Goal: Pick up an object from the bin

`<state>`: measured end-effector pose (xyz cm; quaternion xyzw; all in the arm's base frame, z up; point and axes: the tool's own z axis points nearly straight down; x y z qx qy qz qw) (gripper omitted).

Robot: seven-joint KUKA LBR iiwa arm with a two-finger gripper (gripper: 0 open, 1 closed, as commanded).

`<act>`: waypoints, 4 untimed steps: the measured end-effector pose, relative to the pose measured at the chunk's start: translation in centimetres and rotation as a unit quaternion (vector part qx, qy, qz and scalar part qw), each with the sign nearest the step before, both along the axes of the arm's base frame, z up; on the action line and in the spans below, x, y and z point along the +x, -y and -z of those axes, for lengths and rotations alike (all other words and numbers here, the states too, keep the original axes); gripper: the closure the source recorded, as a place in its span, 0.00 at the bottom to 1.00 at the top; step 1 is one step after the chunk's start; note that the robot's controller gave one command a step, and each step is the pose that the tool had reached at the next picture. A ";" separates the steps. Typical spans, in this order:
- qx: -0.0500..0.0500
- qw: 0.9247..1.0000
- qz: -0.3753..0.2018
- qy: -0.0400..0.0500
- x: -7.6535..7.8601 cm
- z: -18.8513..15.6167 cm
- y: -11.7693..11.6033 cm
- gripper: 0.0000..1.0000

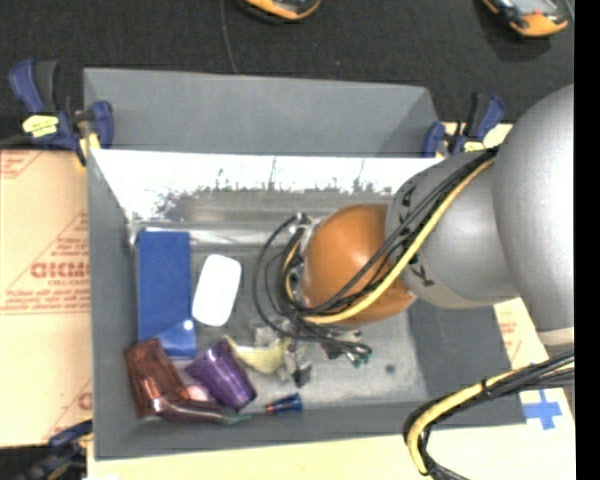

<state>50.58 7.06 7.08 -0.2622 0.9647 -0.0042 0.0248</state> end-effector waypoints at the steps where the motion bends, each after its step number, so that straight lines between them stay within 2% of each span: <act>1: 0.000 1.000 0.010 0.000 -0.4 -3.5 0.5 1.00; 2: 0.001 1.000 0.011 0.001 0.2 -2.4 0.6 1.00; 3: 0.001 1.000 0.018 0.002 -0.5 -5.0 0.6 1.00; 4: 0.002 0.999 0.033 0.001 0.1 -6.4 0.6 1.00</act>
Offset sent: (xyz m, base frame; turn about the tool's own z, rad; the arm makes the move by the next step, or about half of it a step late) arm 0.0037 -0.0071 0.0130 0.0154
